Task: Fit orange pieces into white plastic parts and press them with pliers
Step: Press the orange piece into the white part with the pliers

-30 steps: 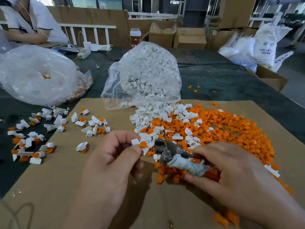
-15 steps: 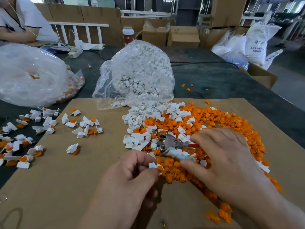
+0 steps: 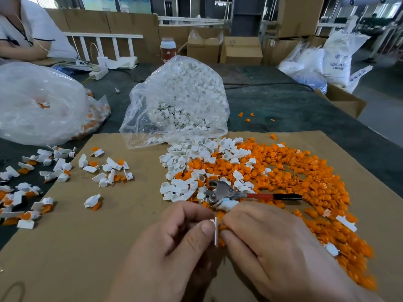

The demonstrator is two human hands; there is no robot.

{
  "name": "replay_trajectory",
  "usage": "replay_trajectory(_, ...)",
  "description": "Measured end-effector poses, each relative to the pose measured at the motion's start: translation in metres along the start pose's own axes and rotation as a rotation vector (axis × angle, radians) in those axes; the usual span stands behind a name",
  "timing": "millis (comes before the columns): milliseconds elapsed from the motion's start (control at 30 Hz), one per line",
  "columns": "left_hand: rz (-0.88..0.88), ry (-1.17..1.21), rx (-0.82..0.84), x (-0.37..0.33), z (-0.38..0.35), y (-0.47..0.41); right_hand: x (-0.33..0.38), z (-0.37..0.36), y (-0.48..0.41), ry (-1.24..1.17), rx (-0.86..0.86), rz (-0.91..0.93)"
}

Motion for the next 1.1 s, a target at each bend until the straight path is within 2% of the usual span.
replay_trajectory(100,0.081,0.16,0.133,0.002,0.005,-0.003,0.005,0.003,0.002,-0.152,0.024,-0.018)
replay_trajectory(200,0.047,0.15,0.143,0.006,0.008,-0.004,0.009,0.003,0.005,-0.404,0.095,-0.132)
replay_trajectory(233,-0.006,0.116,0.126,0.008,0.009,-0.003,0.011,0.004,0.003,-0.534,0.131,-0.205)
replay_trajectory(300,-0.141,0.019,0.102,0.013,0.008,0.0,0.013,0.006,0.0,-0.948,0.224,-0.426)
replay_trajectory(367,-0.268,-0.12,0.079,0.017,0.004,0.004,0.015,0.005,-0.003,-1.356,0.401,-0.676)
replay_trajectory(433,-0.322,-0.213,0.041,0.017,0.0,0.006,0.015,0.005,-0.005,-1.516,0.484,-0.753)
replay_trajectory(467,-0.289,-0.18,0.023,0.014,0.0,0.006,0.016,0.004,-0.005,-1.484,0.474,-0.752)
replay_trajectory(500,-0.222,-0.113,0.012,0.011,0.001,0.004,0.015,0.003,-0.003,-1.341,0.42,-0.69)
replay_trajectory(600,-0.019,-0.015,0.041,0.006,0.009,-0.003,0.012,0.004,0.003,-0.498,0.145,-0.268)
replay_trajectory(667,0.058,0.067,0.081,0.001,0.01,-0.005,0.01,0.004,0.004,-0.318,0.082,-0.111)
replay_trajectory(733,0.081,0.101,0.117,-0.001,0.008,-0.005,0.011,0.002,0.003,-0.281,0.078,-0.073)
replay_trajectory(800,0.03,0.049,0.129,-0.001,0.008,-0.003,0.013,-0.001,0.004,-0.347,0.066,-0.134)
replay_trajectory(867,-0.075,-0.033,0.103,0.0,0.007,0.0,0.016,-0.001,0.003,-0.725,0.113,-0.346)
replay_trajectory(933,-0.173,-0.121,0.078,0.001,0.005,0.003,0.018,-0.002,0.001,-1.216,0.269,-0.585)
replay_trajectory(967,-0.183,-0.141,0.077,0.002,0.004,0.004,0.018,-0.001,0.001,-1.329,0.308,-0.616)
replay_trajectory(1000,-0.166,-0.134,0.064,0.002,0.004,0.004,0.017,-0.001,0.002,-1.341,0.32,-0.59)
replay_trajectory(1033,-0.126,-0.126,0.036,0.003,0.003,0.003,0.015,-0.001,0.003,-1.237,0.291,-0.513)
replay_trajectory(1100,-0.064,-0.073,0.008,0.006,0.004,0.001,0.011,-0.002,0.005,-0.769,0.14,-0.306)
Point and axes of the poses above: each hand's wrist, its own y-axis away from the middle knuckle, its own z-axis out of the back of the hand, x = y × z, the point moved 1 cm from there along -y, towards the middle knuckle, and after that the axes turned 5 degrees about x, right-handed, at the moved point
